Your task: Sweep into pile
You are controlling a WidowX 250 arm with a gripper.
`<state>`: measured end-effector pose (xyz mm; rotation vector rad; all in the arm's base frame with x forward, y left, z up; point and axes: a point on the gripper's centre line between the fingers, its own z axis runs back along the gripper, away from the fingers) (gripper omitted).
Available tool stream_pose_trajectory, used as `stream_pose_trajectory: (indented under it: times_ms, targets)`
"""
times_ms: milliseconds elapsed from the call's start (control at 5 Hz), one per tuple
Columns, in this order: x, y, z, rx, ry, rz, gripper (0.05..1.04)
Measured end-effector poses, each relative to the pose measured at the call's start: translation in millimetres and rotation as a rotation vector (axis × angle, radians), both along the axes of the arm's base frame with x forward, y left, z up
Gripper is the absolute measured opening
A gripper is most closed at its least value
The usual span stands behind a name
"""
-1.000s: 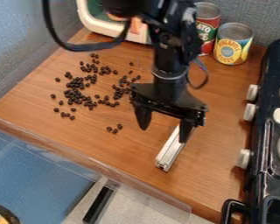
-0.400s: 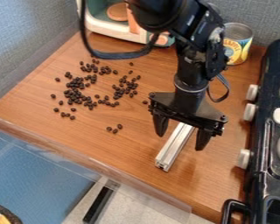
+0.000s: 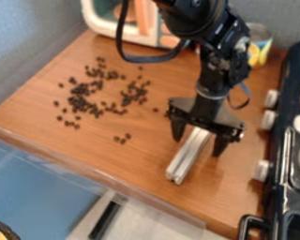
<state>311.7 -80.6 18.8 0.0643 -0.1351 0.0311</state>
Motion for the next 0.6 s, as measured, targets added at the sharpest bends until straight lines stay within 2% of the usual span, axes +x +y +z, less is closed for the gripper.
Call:
stream_pose_trajectory:
  times_ms: [200,400,600]
  targets:
    - [-0.6,7.8,-6.8,0.036,0.013,0.036,0.665]
    - [0.3,12.6,-8.3,0.047,0.007,0.052,0.404]
    - [-3.7,16.4,-9.4,0.065,0.025,0.063,0.394]
